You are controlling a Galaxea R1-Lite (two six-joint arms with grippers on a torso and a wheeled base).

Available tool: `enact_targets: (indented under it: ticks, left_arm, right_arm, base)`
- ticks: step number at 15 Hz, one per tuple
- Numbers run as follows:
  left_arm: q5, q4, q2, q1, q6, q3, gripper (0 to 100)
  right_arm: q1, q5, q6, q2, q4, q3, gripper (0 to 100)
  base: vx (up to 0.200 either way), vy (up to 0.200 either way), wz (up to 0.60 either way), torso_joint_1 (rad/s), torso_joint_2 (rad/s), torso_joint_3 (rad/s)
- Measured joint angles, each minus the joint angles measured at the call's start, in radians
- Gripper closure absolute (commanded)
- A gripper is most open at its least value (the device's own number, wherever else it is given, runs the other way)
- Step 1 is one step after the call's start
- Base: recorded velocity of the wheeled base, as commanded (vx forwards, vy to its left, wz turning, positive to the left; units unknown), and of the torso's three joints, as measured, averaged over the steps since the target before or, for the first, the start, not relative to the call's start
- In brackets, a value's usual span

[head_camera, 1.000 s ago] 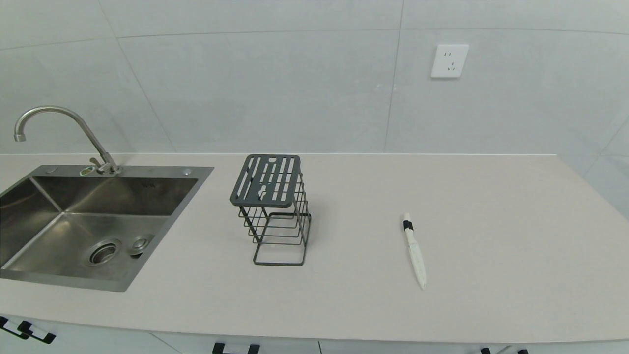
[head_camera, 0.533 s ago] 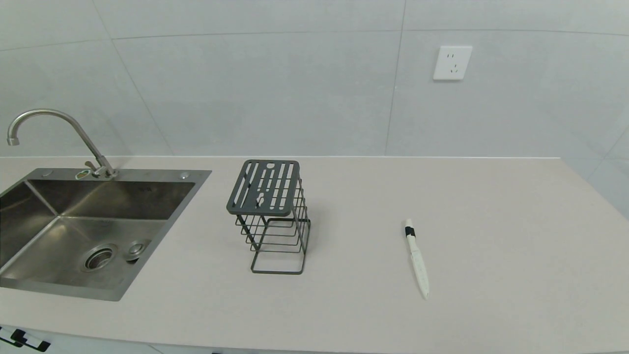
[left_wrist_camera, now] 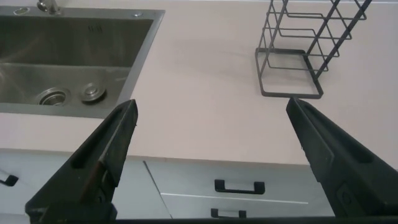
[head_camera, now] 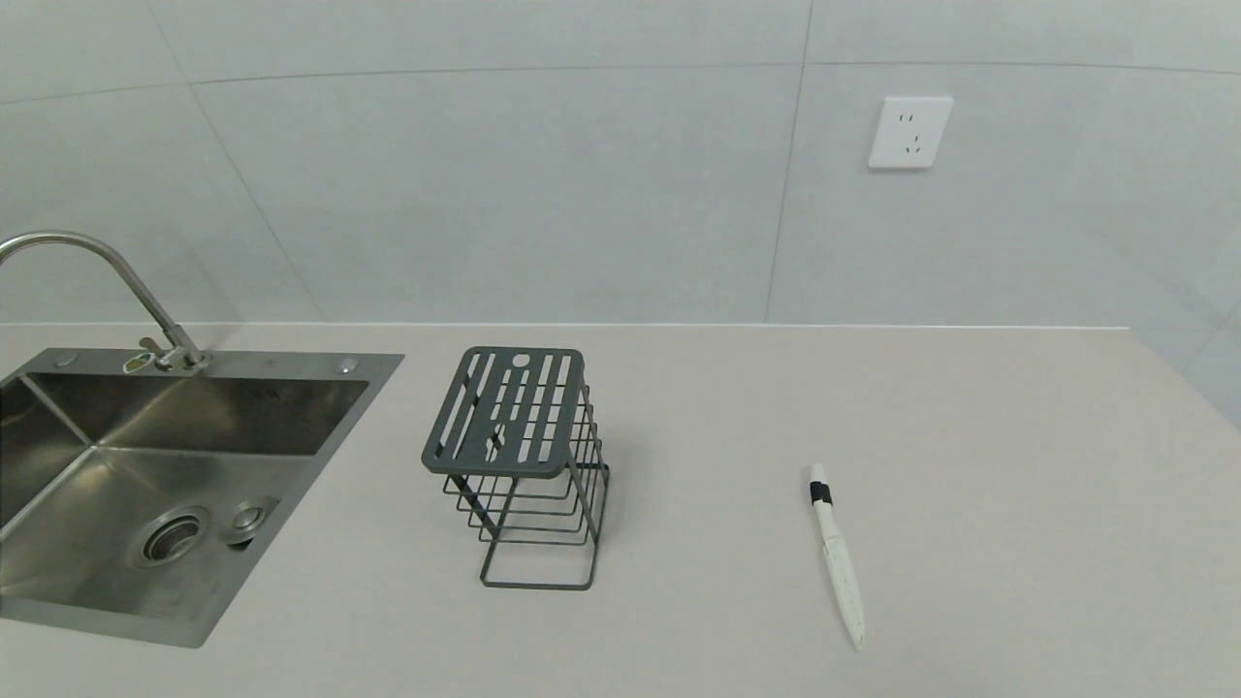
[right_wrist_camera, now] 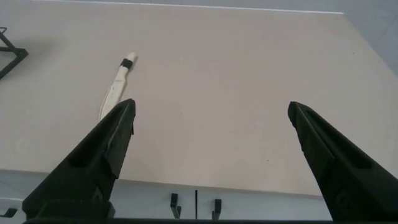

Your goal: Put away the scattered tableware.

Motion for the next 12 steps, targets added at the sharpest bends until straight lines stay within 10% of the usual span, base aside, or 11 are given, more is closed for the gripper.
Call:
enact_targets:
  ticks: [12]
  left_arm:
    - [0.000, -0.001, 0.000, 0.000, 0.020, 0.000, 0]
  right_arm:
    - [0.000, 0.007, -0.033, 0.000, -0.108, 0.000, 0]
  base:
    - [0.000, 0.000, 0.00, -0.036, 0.09, 0.049]
